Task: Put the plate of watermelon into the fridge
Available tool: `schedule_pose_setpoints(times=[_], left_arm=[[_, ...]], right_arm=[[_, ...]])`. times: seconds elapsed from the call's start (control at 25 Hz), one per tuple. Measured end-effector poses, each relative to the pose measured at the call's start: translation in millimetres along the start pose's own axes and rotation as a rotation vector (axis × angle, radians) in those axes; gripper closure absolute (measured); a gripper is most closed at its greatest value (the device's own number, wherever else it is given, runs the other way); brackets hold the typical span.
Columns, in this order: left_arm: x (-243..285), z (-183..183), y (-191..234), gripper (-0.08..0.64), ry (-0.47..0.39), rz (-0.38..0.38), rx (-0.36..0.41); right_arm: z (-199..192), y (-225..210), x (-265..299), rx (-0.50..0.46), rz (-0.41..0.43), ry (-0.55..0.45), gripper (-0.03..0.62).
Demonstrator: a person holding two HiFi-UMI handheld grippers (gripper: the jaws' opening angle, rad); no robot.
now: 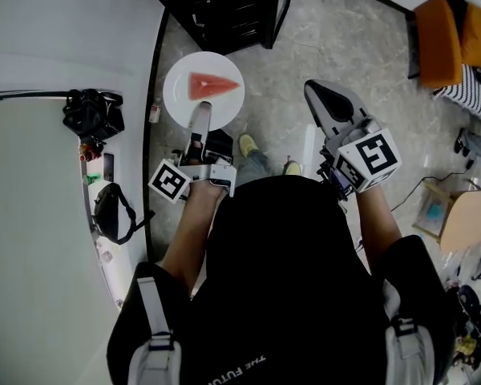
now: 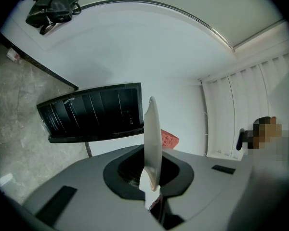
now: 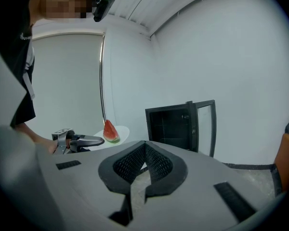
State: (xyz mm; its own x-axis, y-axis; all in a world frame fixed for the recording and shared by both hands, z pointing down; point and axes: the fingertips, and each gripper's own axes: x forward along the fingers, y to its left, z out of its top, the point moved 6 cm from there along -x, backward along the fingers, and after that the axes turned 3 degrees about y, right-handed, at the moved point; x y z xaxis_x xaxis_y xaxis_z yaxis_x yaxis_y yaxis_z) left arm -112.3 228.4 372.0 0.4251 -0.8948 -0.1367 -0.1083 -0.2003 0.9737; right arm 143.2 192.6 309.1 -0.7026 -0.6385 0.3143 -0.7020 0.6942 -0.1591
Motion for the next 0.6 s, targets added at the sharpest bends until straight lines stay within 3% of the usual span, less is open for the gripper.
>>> schedule_pose_setpoints(times=[0.32, 0.6], left_arm=[[-1, 46, 23, 0.54, 0.007, -0.001, -0.019], [2, 54, 19, 0.54, 0.021, -0.003, -0.028]], right_arm=[[1, 17, 49, -0.005, -0.02, 0.025, 0.584], [11, 23, 55, -0.009, -0.036, 0.021, 0.584]])
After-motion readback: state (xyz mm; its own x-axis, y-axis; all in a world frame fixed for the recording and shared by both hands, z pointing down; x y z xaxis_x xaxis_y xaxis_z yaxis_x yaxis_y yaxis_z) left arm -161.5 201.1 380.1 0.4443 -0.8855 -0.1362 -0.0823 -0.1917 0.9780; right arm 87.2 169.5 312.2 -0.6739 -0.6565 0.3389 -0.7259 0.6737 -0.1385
